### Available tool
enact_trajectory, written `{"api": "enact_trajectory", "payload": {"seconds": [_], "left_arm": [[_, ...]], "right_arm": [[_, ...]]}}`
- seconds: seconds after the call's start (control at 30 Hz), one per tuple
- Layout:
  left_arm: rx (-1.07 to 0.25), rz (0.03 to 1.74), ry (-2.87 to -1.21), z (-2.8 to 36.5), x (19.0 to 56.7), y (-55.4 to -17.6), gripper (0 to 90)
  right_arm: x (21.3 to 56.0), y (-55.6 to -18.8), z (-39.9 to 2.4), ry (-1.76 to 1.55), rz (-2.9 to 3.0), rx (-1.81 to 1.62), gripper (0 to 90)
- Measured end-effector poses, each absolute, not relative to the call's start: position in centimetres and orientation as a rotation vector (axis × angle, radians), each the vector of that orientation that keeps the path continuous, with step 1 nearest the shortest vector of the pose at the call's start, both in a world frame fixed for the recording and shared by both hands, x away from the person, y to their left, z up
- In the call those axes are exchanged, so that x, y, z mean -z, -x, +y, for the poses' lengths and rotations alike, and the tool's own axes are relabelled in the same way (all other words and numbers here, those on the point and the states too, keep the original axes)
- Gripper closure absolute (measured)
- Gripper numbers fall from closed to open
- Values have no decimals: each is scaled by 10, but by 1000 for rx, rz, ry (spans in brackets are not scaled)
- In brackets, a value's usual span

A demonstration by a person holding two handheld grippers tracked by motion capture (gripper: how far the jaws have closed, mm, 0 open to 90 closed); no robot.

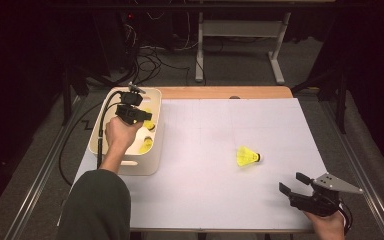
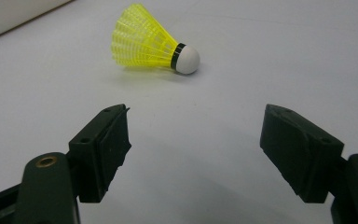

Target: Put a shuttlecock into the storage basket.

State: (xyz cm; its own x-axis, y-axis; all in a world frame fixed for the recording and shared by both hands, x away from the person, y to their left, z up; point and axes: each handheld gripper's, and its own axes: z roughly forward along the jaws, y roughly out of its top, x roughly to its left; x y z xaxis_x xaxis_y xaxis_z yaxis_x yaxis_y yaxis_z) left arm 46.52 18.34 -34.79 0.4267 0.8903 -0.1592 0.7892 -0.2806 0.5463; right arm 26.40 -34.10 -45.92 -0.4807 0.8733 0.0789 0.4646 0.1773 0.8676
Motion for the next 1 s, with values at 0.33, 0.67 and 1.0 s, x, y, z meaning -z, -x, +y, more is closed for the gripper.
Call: {"api": "enact_trajectory", "payload": {"seconds": [0.33,0.67,1.0], "left_arm": [[-228,1438,-2139,183,350,-468,867],[-233,1449,-2151,183,352,-468,844],[-256,1439,-2121,183,347,-464,685]], "right_arm": [[459,-264,-341,-1257,2021,-1241,245],[459,-264,-341,-1256,2021,-1241,247],[459,-263,-341,-1251,2023,-1239,247]]}}
